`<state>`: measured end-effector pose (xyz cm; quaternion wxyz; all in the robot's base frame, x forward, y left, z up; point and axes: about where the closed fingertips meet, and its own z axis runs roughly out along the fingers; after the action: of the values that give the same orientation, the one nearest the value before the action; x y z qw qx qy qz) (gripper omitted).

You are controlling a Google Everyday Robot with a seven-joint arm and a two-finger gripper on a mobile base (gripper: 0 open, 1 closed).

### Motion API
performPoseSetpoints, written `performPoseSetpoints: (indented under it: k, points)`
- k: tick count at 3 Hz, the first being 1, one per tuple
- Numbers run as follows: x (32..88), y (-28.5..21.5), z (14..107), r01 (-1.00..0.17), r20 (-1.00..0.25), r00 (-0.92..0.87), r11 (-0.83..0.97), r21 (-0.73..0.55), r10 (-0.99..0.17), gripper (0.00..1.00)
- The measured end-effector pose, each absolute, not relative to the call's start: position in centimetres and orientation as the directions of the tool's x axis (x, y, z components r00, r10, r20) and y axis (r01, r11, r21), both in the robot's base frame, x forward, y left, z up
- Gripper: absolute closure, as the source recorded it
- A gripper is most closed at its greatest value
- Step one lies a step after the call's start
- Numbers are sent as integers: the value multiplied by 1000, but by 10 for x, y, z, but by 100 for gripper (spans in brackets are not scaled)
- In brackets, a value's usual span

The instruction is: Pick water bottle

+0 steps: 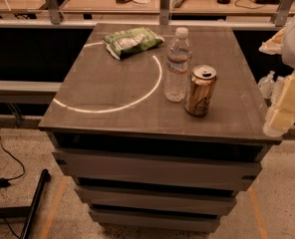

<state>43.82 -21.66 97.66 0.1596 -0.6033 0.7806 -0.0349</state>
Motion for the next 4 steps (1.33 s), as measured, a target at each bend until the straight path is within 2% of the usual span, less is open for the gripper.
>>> performPoseSetpoints:
  k: [2,3,4]
  points:
    - [453,-210,987,-917,-271,-232,303,-260,-934,0]
    - [484,-185,993,-912,-346,-216,316,-263,-913,0]
    - [534,-148,992,-906,-428,-256,369,-206,-867,0]
